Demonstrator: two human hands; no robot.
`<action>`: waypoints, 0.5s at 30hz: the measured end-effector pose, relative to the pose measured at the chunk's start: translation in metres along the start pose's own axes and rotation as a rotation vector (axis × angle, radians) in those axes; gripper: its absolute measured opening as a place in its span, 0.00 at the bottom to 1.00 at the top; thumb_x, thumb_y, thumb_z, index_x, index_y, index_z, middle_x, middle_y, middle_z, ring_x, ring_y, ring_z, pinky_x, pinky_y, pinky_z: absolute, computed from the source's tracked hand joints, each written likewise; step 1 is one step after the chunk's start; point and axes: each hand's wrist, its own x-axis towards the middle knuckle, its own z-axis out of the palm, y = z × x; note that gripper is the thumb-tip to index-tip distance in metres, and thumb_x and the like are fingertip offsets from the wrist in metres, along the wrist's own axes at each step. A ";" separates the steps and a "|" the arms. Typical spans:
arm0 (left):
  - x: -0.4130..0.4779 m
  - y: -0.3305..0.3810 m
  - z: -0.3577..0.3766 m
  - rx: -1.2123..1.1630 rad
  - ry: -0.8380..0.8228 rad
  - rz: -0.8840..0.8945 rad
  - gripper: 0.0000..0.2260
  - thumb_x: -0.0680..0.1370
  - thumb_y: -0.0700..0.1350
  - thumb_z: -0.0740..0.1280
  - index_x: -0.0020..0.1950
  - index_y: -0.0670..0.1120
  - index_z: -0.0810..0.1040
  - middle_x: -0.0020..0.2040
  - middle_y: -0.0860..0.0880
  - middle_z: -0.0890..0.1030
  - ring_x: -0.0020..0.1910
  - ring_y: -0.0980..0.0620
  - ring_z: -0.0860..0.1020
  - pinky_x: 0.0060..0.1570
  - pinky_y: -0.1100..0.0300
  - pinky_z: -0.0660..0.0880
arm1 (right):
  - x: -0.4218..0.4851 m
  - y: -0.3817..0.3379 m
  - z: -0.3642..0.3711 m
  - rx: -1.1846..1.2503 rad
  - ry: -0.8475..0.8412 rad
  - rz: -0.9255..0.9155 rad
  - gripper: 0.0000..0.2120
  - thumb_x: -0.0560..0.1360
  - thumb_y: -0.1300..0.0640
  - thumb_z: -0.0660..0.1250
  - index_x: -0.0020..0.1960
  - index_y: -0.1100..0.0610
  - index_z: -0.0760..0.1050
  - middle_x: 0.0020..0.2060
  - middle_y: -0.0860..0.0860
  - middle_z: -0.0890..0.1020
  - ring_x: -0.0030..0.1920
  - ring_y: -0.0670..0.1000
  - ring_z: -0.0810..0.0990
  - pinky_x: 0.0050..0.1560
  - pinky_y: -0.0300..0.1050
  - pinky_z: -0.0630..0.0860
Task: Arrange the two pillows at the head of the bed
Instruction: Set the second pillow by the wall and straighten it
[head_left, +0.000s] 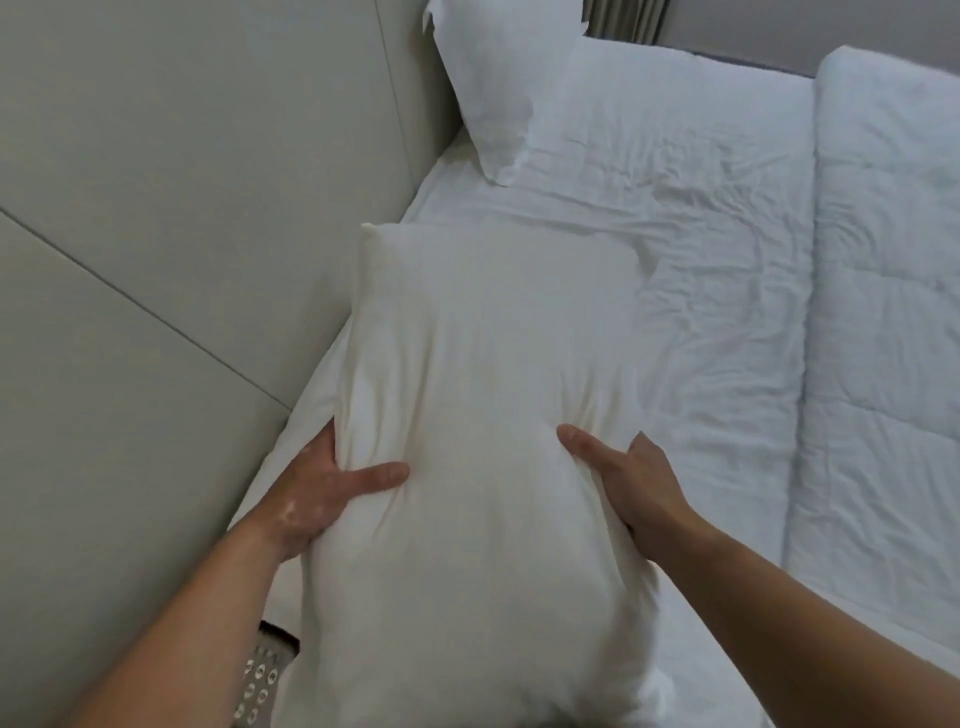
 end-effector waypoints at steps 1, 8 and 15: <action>0.016 0.002 -0.010 0.027 -0.009 -0.003 0.49 0.46 0.65 0.86 0.66 0.62 0.76 0.62 0.55 0.84 0.63 0.49 0.82 0.67 0.43 0.76 | 0.012 0.003 0.012 0.019 -0.005 0.022 0.21 0.66 0.46 0.82 0.54 0.54 0.81 0.44 0.48 0.89 0.44 0.51 0.88 0.46 0.48 0.83; 0.121 -0.012 -0.066 0.166 -0.104 -0.050 0.47 0.42 0.67 0.85 0.59 0.63 0.77 0.60 0.59 0.83 0.60 0.56 0.82 0.66 0.49 0.76 | 0.083 0.037 0.093 0.091 -0.021 0.148 0.16 0.69 0.48 0.81 0.51 0.52 0.80 0.46 0.48 0.88 0.47 0.51 0.87 0.54 0.52 0.83; 0.179 -0.066 -0.075 0.262 -0.089 -0.098 0.52 0.49 0.66 0.85 0.71 0.61 0.70 0.60 0.60 0.81 0.61 0.53 0.80 0.70 0.48 0.73 | 0.132 0.079 0.125 -0.082 -0.060 0.201 0.22 0.72 0.39 0.76 0.59 0.51 0.79 0.49 0.43 0.86 0.48 0.43 0.83 0.48 0.38 0.77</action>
